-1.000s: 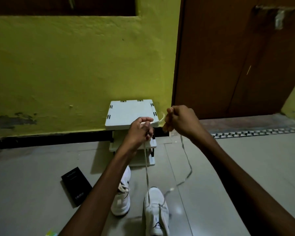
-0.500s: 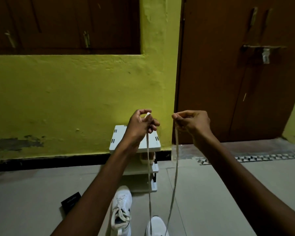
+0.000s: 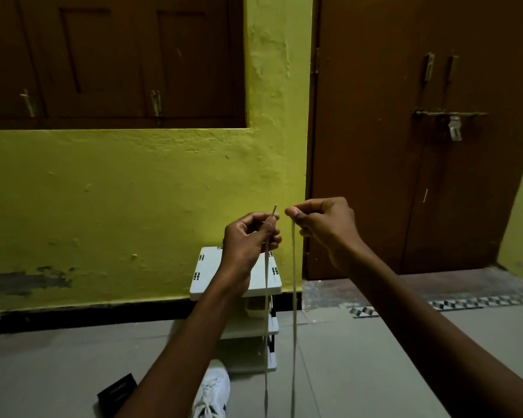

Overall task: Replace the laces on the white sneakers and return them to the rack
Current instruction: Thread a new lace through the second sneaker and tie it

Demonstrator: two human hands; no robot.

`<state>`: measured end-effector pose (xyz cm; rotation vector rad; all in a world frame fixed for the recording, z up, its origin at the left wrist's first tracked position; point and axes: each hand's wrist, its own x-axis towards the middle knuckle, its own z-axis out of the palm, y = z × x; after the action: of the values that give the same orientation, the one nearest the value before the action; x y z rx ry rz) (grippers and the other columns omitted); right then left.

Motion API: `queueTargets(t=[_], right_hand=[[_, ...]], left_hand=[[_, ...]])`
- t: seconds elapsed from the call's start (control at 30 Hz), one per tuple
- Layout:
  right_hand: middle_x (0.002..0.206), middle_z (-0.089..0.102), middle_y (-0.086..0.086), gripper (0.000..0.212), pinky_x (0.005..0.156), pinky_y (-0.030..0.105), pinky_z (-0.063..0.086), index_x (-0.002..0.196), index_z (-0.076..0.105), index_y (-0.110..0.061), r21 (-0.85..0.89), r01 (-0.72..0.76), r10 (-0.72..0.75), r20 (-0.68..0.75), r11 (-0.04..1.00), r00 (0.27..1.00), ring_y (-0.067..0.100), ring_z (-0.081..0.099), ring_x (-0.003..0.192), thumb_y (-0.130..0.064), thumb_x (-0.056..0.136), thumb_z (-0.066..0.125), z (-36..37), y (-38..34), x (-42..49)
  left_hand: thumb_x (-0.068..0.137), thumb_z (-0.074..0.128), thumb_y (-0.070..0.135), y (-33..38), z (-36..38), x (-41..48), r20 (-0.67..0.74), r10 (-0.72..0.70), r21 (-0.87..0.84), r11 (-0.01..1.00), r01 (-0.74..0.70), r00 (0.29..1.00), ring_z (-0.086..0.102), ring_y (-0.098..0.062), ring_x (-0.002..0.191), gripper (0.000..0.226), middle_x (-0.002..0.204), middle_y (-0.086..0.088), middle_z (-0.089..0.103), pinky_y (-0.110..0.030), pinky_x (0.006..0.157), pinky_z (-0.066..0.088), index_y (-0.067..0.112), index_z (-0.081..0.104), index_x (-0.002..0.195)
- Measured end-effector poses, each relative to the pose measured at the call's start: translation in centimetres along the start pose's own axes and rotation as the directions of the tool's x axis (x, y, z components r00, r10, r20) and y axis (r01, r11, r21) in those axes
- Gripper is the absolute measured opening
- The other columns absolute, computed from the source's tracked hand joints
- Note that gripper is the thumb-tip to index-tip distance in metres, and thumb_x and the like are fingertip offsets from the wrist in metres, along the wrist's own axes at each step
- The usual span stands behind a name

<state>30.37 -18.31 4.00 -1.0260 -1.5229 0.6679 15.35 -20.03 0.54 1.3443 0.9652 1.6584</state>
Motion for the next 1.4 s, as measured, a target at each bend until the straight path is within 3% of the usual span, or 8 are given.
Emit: queueTargets(t=[0.53, 0.7, 0.83, 0.97, 1.1, 1.2, 1.3, 1.4], right_hand=[[0.084, 0.074, 0.002, 0.015, 0.053, 0.014, 0.045, 0.087, 0.077, -0.011, 0.005, 0.013, -0.014, 0.051, 1.000, 0.999, 0.004, 0.065, 0.073, -0.025, 0.080, 0.078, 0.1, -2.2, 1.8], [0.078, 0.072, -0.001, 0.016, 0.051, 0.013, 0.044, 0.091, 0.077, -0.011, 0.071, -0.043, 0.037, 0.077, 0.997, 0.996, -0.002, 0.060, 0.061, -0.024, 0.082, 0.076, 0.6, -1.5, 1.2], [0.078, 0.072, 0.003, 0.015, 0.053, 0.018, 0.049, 0.094, 0.075, -0.011, 0.038, -0.175, 0.173, 0.043, 0.984, 0.984, 0.006, 0.062, 0.062, -0.023, 0.085, 0.073, 1.1, 3.6, -1.3], [0.074, 0.073, 0.002, 0.003, 0.070, 0.036, 0.061, 0.086, 0.076, -0.013, -0.284, -0.287, 0.300, 0.002, 0.915, 0.954, 0.013, 0.071, 0.068, -0.016, 0.085, 0.074, 2.6, 14.5, -7.4], [0.085, 0.075, 0.011, 0.019, 0.084, 0.041, 0.058, 0.096, 0.076, -0.009, -0.474, -0.447, 0.569, 0.148, 0.758, 0.809, 0.022, 0.072, 0.080, -0.013, 0.078, 0.077, 3.3, 23.3, -13.4], [0.105, 0.072, 0.014, 0.035, 0.087, 0.034, 0.052, 0.105, 0.071, -0.004, -0.637, -0.420, 0.687, 0.246, 0.647, 0.684, 0.029, 0.066, 0.104, -0.023, 0.076, 0.077, 4.0, 27.4, -17.4], [0.132, 0.061, 0.012, 0.068, 0.098, 0.032, 0.045, 0.137, 0.051, -0.008, -0.699, -0.382, 0.729, 0.293, 0.604, 0.619, 0.028, 0.054, 0.124, -0.032, 0.080, 0.077, 4.8, 29.3, -20.1], [0.118, 0.067, 0.013, 0.067, 0.093, 0.036, 0.051, 0.130, 0.058, -0.008, -0.720, -0.372, 0.749, 0.307, 0.586, 0.588, 0.026, 0.065, 0.108, -0.042, 0.077, 0.079, 5.8, 30.3, -22.0]], left_hand=[[0.094, 0.063, 0.016, 0.6, 0.7, 0.6, -0.090, -0.024, -0.217, 0.976, 0.004, 0.996, 0.066, -0.016, 0.087, 0.009, 0.091, -0.005, 0.070, -0.033, 0.080, 0.057, 0.012, 0.069, 0.099], [0.096, 0.060, 0.015, 0.1, 0.3, 0.2, -0.035, -0.041, -0.255, 0.966, 0.031, 0.999, 0.066, -0.014, 0.077, 0.009, 0.088, -0.006, 0.068, -0.028, 0.071, 0.057, 0.010, 0.066, 0.101], [0.095, 0.061, 0.019, -4.4, -1.2, -1.1, 0.001, -0.062, 0.037, 0.997, 0.062, 0.998, 0.050, -0.008, 0.059, 0.009, 0.073, 0.003, 0.059, -0.017, 0.054, 0.041, 0.012, 0.066, 0.095], [0.090, 0.067, 0.023, -12.8, -3.7, -5.7, 0.079, -0.178, 0.540, 0.835, 0.108, 0.981, 0.065, -0.004, 0.076, 0.010, 0.082, 0.007, 0.072, -0.016, 0.067, 0.051, 0.016, 0.074, 0.090], [0.086, 0.072, 0.021, -20.5, -5.8, -10.4, 0.174, -0.421, 0.708, 0.682, 0.184, 0.890, 0.065, -0.007, 0.079, 0.012, 0.086, 0.000, 0.074, -0.024, 0.075, 0.051, 0.010, 0.077, 0.088], [0.083, 0.075, 0.017, -25.8, -7.1, -14.3, 0.204, -0.532, 0.781, 0.594, 0.191, 0.822, 0.067, -0.008, 0.076, 0.007, 0.082, -0.003, 0.075, -0.024, 0.076, 0.052, 0.010, 0.078, 0.081], [0.081, 0.073, 0.015, -29.0, -7.8, -17.0, 0.177, -0.591, 0.808, 0.544, 0.227, 0.787, 0.070, -0.011, 0.080, 0.007, 0.083, -0.004, 0.076, -0.025, 0.077, 0.052, 0.010, 0.079, 0.081], [0.080, 0.071, 0.013, -31.2, -7.7, -18.6, 0.183, -0.636, 0.832, 0.507, 0.226, 0.750, 0.070, -0.015, 0.082, 0.009, 0.083, -0.005, 0.076, -0.025, 0.076, 0.051, 0.011, 0.079, 0.081]])
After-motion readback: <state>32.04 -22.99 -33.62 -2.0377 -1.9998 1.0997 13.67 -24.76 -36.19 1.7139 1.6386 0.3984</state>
